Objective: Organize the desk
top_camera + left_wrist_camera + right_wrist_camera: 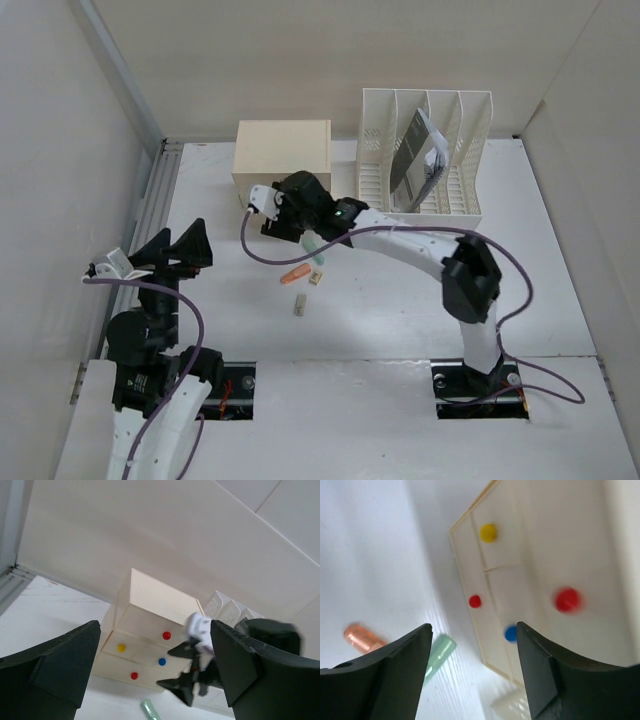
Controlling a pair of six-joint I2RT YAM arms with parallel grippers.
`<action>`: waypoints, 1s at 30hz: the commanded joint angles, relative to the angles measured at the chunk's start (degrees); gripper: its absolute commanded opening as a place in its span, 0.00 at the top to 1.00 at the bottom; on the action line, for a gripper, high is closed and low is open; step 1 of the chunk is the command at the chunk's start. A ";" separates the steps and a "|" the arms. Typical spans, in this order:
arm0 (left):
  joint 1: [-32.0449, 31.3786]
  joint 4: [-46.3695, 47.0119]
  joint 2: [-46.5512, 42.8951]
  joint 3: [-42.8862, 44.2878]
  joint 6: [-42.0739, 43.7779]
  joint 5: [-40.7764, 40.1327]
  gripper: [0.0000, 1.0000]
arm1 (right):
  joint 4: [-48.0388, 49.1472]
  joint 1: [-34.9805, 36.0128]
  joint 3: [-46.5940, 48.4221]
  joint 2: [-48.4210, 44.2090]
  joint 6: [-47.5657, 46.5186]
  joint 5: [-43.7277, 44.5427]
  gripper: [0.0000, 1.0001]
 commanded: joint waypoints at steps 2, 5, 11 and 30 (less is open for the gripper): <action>0.34 2.41 1.81 -2.00 -8.05 2.33 0.10 | 2.29 -1.22 -7.38 -14.42 0.28 1.81 0.25; 0.34 4.96 4.10 -4.73 -14.03 4.52 0.09 | 1.76 -4.03 -11.52 -22.51 1.69 -0.28 0.22; 0.34 23.66 13.49 -16.32 -26.26 15.77 0.33 | 4.31 -12.99 -16.28 -35.26 8.80 -11.88 0.96; -6.78 58.40 62.80 -12.21 -32.06 19.22 0.43 | 6.51 -26.09 -19.09 -43.10 19.71 -33.42 0.80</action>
